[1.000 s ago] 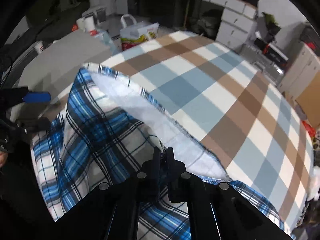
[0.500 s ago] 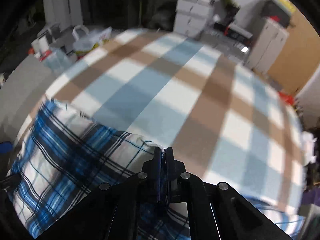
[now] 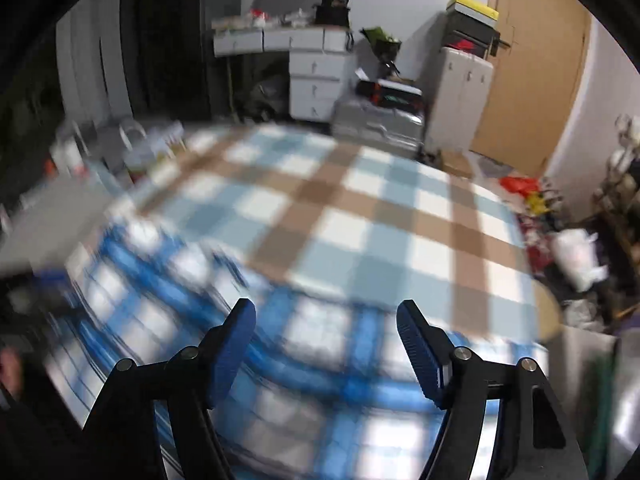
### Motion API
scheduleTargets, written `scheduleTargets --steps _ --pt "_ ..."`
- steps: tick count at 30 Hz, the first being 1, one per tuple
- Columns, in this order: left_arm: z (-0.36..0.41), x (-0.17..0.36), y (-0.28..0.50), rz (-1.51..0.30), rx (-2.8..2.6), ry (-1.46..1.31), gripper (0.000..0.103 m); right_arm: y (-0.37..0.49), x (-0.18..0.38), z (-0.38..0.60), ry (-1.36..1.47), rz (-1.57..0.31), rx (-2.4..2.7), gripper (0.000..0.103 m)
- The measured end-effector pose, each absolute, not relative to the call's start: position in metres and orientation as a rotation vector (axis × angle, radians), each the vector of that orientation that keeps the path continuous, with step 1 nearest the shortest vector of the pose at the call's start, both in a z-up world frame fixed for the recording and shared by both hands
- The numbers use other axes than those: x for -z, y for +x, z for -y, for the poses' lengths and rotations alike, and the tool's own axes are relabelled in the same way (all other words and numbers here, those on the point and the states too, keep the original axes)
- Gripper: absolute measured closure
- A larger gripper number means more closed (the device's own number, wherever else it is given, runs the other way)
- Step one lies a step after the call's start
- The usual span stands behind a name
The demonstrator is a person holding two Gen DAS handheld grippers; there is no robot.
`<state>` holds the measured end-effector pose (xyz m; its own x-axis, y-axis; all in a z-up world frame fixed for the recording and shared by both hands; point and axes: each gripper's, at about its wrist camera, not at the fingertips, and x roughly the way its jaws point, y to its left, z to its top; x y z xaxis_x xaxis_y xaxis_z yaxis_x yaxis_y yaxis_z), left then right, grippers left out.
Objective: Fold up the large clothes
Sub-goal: 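Smooth the folded plaid shirt flat with both grippers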
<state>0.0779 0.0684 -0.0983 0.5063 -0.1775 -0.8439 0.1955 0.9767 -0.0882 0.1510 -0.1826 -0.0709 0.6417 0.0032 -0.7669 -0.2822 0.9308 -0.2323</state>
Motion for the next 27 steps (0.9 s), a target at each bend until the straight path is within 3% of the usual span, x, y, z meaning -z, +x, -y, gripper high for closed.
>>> scheduleTargets --steps 4,10,14,15,17,18,27 --pt "-0.038 0.103 0.105 -1.071 0.179 0.115 0.034 0.181 0.101 0.201 -0.406 -0.973 -0.139 0.03" --pt "-0.052 0.126 0.134 -1.142 0.181 -0.078 0.034 0.235 0.116 0.197 -0.34 -1.079 -0.254 0.03" --pt "-0.047 0.125 0.137 -1.109 0.182 0.004 0.034 0.262 0.143 0.182 -0.36 -1.198 -0.33 0.032" --pt "-0.046 0.127 0.137 -1.114 0.18 0.029 0.034 0.264 0.147 0.183 -0.344 -1.213 -0.34 0.035" --pt "-0.042 0.128 0.138 -1.103 0.177 0.085 0.034 0.262 0.149 0.186 -0.269 -1.236 -0.39 0.07" --pt "-0.042 0.128 0.139 -1.096 0.173 0.099 0.034 0.262 0.151 0.187 -0.245 -1.247 -0.392 0.101" --pt "-0.038 0.13 0.136 -1.074 0.153 0.151 0.032 0.244 0.128 0.215 -0.285 -1.109 -0.247 0.103"
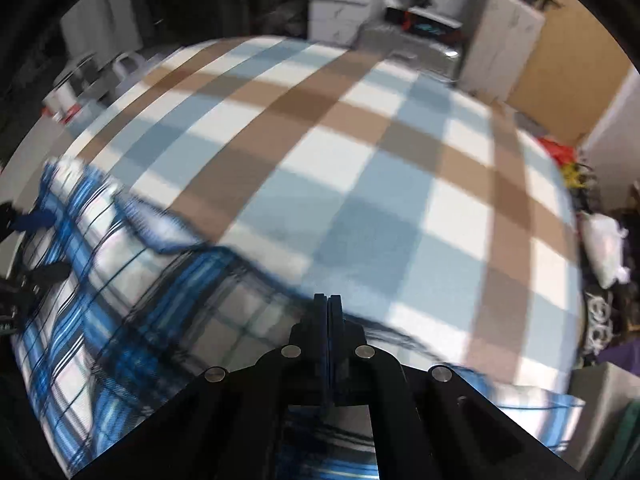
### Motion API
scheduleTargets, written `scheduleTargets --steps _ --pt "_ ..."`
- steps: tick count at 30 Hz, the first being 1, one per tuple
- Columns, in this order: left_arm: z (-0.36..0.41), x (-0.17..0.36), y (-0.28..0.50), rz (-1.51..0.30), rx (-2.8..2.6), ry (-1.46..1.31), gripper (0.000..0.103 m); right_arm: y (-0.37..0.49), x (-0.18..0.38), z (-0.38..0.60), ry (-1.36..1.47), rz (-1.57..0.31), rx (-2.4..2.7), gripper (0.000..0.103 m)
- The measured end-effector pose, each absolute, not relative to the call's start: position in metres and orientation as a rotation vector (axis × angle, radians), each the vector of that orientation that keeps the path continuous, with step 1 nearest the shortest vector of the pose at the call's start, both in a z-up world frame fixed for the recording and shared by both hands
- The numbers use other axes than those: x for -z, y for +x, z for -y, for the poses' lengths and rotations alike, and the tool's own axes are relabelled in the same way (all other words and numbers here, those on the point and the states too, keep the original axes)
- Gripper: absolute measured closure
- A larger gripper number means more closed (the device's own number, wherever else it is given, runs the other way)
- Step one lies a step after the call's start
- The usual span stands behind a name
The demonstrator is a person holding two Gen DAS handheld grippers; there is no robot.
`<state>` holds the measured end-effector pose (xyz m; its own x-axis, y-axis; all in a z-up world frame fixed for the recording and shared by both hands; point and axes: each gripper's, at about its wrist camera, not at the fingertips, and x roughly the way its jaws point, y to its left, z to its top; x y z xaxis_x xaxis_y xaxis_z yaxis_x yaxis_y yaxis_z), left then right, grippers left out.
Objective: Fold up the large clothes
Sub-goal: 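Smooth the folded plaid shirt flat with both grippers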
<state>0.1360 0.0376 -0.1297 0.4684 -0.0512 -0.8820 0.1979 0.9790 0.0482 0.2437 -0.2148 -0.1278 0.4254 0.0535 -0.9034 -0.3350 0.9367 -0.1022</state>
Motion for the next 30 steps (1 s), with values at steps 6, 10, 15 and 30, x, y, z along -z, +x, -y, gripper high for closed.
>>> scheduleTargets --steps 6,10,15,30 --pt "-0.038 0.117 0.127 -1.024 0.197 0.118 0.033 0.214 0.09 0.243 -0.061 -1.069 -0.324 0.071" --pt "-0.017 0.118 0.129 -0.986 0.226 0.176 0.032 0.179 0.077 0.218 -0.021 -1.001 -0.4 0.032" --pt "-0.013 0.143 0.139 -1.05 0.158 0.252 0.015 0.175 0.126 0.154 -0.336 -1.069 -0.297 0.033" --pt "-0.03 0.113 0.115 -0.986 0.304 0.113 0.006 0.156 0.105 0.228 -0.161 -0.961 -0.129 0.033"
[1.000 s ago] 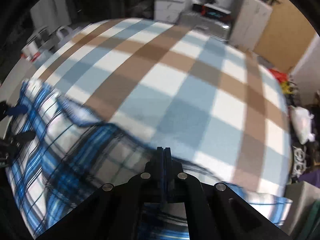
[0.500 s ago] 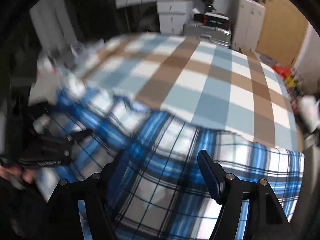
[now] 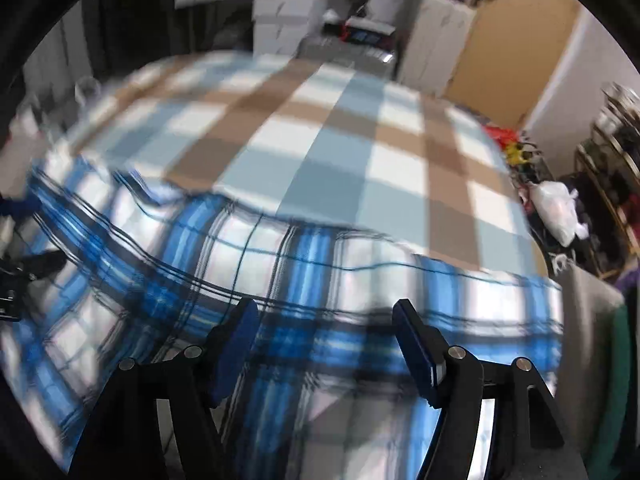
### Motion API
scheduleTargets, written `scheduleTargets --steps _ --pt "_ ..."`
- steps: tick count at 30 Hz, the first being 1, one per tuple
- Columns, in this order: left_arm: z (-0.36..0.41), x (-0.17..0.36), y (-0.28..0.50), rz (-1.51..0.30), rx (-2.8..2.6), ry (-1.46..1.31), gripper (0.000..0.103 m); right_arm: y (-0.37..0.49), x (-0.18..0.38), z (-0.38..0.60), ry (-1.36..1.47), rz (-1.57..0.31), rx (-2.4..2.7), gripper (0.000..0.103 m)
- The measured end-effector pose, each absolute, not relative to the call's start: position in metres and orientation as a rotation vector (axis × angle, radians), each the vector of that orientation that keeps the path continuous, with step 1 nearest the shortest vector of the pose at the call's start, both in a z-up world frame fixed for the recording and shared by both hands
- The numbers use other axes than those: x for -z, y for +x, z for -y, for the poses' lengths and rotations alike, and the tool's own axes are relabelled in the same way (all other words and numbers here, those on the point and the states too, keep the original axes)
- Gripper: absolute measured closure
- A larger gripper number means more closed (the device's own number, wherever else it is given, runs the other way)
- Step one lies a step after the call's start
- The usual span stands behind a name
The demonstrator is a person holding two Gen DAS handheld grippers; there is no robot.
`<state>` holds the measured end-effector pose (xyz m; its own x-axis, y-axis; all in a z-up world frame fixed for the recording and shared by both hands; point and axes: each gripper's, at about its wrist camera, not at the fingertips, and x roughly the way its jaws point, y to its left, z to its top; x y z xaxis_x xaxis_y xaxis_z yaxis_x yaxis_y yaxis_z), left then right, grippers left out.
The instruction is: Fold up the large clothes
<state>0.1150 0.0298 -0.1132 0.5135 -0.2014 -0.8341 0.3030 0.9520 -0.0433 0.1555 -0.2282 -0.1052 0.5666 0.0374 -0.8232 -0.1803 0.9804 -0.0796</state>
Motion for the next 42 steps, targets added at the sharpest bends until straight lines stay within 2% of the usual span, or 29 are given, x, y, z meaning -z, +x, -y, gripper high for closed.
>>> scheduleTargets --steps 4,7,10,12,14,15,16,17,19,20,24,26,28,30,33,36,39,42 --pt "-0.017 0.134 0.11 -1.047 0.283 0.241 0.005 0.128 0.093 0.247 -0.044 -0.954 -0.14 0.03" --pt "-0.009 0.154 0.112 -1.042 0.227 0.388 0.002 0.132 0.12 0.24 0.039 -1.037 -0.123 0.025" --pt "-0.016 0.155 0.112 -1.021 0.208 0.359 0.001 0.136 0.151 0.222 -0.085 -1.103 -0.016 0.025" --pt "-0.018 0.151 0.109 -1.005 0.2 0.376 0.001 0.131 0.15 0.21 -0.179 -1.053 0.031 0.024" --pt "-0.024 0.137 0.098 -0.959 0.23 0.342 0.001 0.125 0.133 0.2 -0.215 -1.04 0.1 0.029" --pt "-0.028 0.128 0.09 -0.944 0.283 0.277 0.001 0.119 0.124 0.198 -0.185 -1.014 0.091 0.037" --pt "-0.031 0.122 0.085 -0.939 0.334 0.224 0.001 0.108 0.109 0.195 -0.121 -0.968 0.047 0.037" --pt "-0.033 0.117 0.08 -0.935 0.371 0.179 0.001 0.095 0.094 0.189 -0.06 -0.926 -0.02 0.036" --pt "-0.027 0.115 0.073 -0.939 0.414 0.146 0.001 0.078 0.081 0.174 -0.047 -0.902 -0.101 0.026" --pt "-0.021 0.12 0.072 -0.954 0.412 0.171 0.001 0.069 0.079 0.163 -0.073 -0.892 -0.125 0.026" --pt "0.0 0.155 0.079 -1.053 0.336 0.33 0.001 0.069 0.116 0.139 -0.173 -0.983 -0.1 0.026" --pt "-0.003 0.151 0.079 -1.027 0.324 0.327 0.001 0.076 0.149 0.145 -0.121 -1.042 -0.089 0.025" --pt "-0.01 0.149 0.085 -1.024 0.277 0.321 0.001 0.085 0.151 0.152 -0.076 -1.064 -0.084 0.018" --pt "-0.021 0.147 0.088 -1.044 0.293 0.263 0.001 0.087 0.152 0.151 -0.09 -1.065 -0.079 0.018" --pt "-0.035 0.13 0.082 -1.025 0.356 0.128 0.001 0.079 0.137 0.15 -0.127 -1.019 -0.108 0.025" --pt "-0.031 0.117 0.068 -1.014 0.522 0.009 0.001 0.056 0.104 0.175 -0.009 -0.931 -0.114 0.023" --pt "-0.005 0.123 0.062 -1.06 0.629 0.04 0.001 0.049 0.1 0.201 0.111 -0.998 -0.087 0.016" --pt "0.017 0.143 0.066 -1.074 0.531 0.206 0.001 0.057 0.126 0.204 0.087 -1.124 -0.026 0.016"
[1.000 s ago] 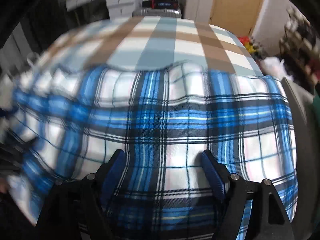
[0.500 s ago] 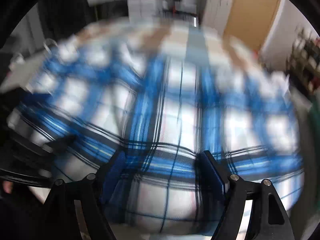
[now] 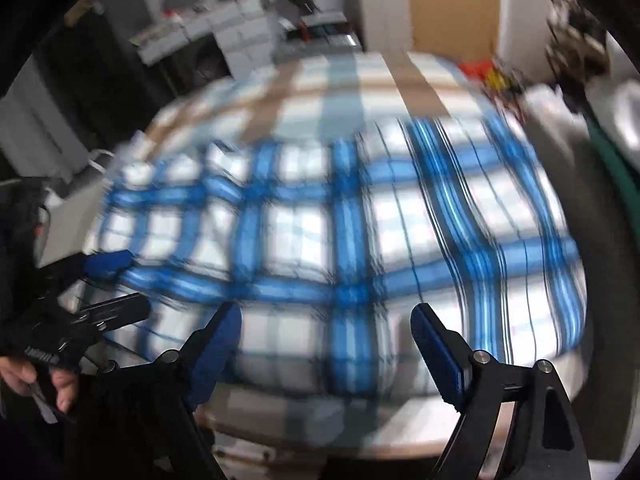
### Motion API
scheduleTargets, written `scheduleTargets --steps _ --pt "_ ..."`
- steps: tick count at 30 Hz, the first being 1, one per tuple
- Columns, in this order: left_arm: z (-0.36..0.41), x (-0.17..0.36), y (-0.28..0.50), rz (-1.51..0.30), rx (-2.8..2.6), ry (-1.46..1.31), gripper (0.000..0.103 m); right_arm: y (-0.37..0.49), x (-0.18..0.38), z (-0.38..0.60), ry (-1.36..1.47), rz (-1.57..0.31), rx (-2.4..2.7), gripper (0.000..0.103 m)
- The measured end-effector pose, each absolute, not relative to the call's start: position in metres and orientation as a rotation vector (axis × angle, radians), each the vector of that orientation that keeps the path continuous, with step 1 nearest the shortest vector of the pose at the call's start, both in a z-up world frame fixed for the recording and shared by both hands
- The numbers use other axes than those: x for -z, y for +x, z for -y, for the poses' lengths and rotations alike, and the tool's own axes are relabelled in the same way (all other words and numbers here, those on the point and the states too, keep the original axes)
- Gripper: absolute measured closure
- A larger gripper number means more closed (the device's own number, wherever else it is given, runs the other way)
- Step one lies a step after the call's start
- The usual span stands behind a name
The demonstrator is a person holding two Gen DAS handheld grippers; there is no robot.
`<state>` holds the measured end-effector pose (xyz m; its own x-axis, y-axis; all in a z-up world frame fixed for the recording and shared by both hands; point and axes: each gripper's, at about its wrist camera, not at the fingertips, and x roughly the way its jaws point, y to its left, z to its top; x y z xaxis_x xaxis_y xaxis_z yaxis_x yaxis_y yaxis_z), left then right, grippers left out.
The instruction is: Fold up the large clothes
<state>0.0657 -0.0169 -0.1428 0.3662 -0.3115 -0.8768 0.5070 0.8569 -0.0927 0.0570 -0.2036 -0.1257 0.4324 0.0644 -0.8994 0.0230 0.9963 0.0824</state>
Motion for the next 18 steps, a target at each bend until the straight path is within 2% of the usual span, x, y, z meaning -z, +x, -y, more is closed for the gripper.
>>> scheduleTargets --steps 2,4,6,9,13,14,18 --pt "0.024 0.159 0.068 -1.096 0.451 0.289 0.0 0.065 0.149 0.198 0.027 -1.246 0.008 0.016" --pt "0.022 0.16 0.07 -1.083 0.432 0.258 0.001 0.073 0.159 0.189 -0.035 -1.278 0.015 0.006" --pt "0.022 0.158 0.072 -1.1 0.424 0.263 0.001 0.079 0.161 0.193 0.005 -1.296 0.017 0.003" --pt "0.015 0.14 0.069 -1.057 0.424 0.277 0.001 0.085 0.148 0.204 0.034 -1.279 -0.011 0.011" --pt "-0.009 0.114 0.065 -0.941 0.33 0.283 0.001 0.088 0.11 0.252 0.065 -1.105 0.112 0.01" --pt "-0.016 0.115 0.069 -0.939 0.286 0.295 0.001 0.092 0.111 0.262 0.049 -1.109 0.145 0.01" --pt "-0.039 0.147 0.091 -1.107 0.199 0.256 0.001 0.113 0.149 0.294 -0.036 -1.233 0.236 0.01"
